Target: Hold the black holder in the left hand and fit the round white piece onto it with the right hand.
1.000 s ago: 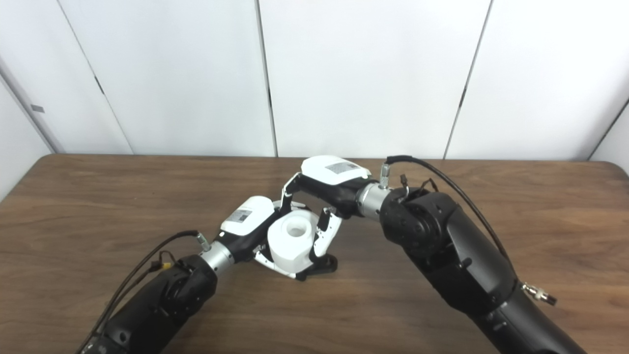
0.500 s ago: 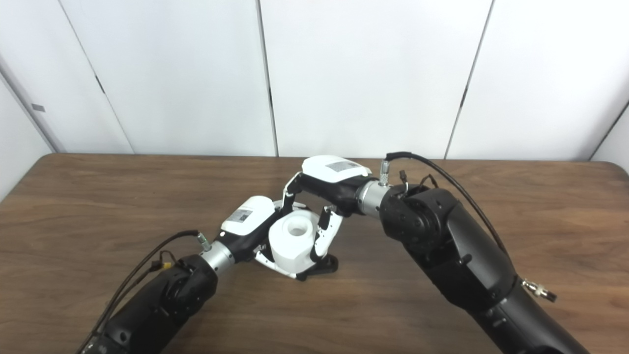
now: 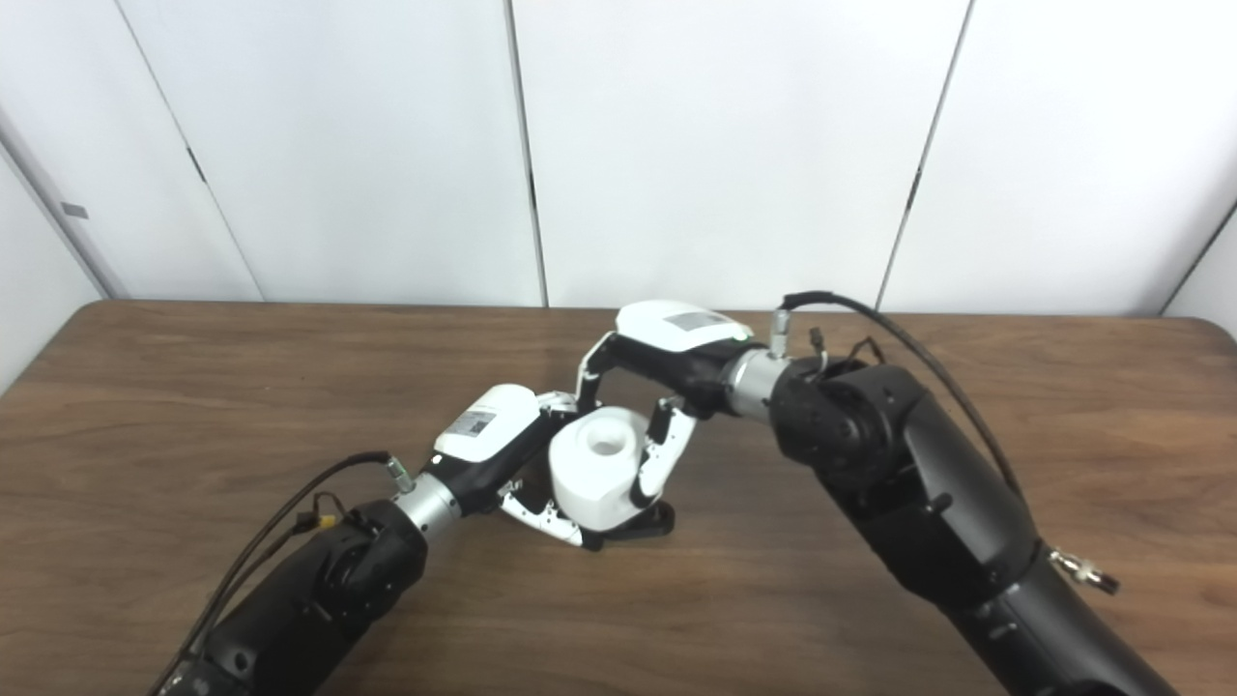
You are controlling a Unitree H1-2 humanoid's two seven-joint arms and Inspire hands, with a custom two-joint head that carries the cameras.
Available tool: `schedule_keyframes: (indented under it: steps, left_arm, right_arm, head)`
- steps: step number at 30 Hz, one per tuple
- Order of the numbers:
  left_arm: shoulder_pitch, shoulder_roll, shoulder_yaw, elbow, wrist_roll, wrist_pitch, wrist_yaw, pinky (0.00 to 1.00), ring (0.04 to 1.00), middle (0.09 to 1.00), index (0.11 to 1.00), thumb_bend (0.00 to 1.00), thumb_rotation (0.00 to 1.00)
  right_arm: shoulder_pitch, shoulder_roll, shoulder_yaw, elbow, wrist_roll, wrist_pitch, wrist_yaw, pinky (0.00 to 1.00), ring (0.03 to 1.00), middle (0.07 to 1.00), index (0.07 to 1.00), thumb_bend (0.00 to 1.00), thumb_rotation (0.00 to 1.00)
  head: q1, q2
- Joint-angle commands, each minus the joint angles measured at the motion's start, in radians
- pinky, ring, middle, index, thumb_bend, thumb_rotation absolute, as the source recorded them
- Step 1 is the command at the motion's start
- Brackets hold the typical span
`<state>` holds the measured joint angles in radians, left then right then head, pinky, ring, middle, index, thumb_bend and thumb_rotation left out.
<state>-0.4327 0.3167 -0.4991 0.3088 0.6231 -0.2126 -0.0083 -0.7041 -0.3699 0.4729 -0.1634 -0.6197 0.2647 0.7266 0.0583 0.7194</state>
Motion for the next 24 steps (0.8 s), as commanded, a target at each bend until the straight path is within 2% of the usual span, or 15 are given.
schedule_keyframes:
  steps: [1, 17, 22, 24]
  left_arm:
    - [0.042, 0.014, -0.033, 0.051, 0.018, 0.03, -0.1, 0.68, 0.827, 0.815, 0.617, 1.0, 0.23]
    - [0.042, 0.018, -0.034, 0.039, 0.021, 0.038, -0.11, 0.67, 0.828, 0.818, 0.615, 1.0, 0.24]
    - [0.041, 0.016, -0.033, 0.042, 0.018, 0.037, -0.111, 0.68, 0.832, 0.819, 0.614, 1.0, 0.23]
    - [0.041, 0.015, -0.033, 0.044, 0.02, 0.036, -0.107, 0.67, 0.828, 0.815, 0.612, 1.0, 0.23]
  right_arm:
    - [-0.034, -0.009, -0.028, -0.029, 0.009, -0.012, -0.014, 0.82, 0.845, 0.747, 0.481, 0.52, 0.13]
    - [-0.017, 0.0, -0.029, -0.032, -0.006, -0.004, -0.009, 0.84, 0.851, 0.754, 0.482, 0.52, 0.13]
    - [-0.007, 0.003, -0.02, -0.011, -0.001, -0.03, -0.018, 0.81, 0.842, 0.741, 0.482, 0.52, 0.13]
    - [0.002, 0.006, -0.013, 0.003, -0.003, -0.035, -0.024, 0.83, 0.83, 0.735, 0.482, 0.52, 0.13]
  head:
    - [0.0, 0.0]
    - [0.0, 0.006]
    - [0.001, 0.005]
    - [0.0, 0.004]
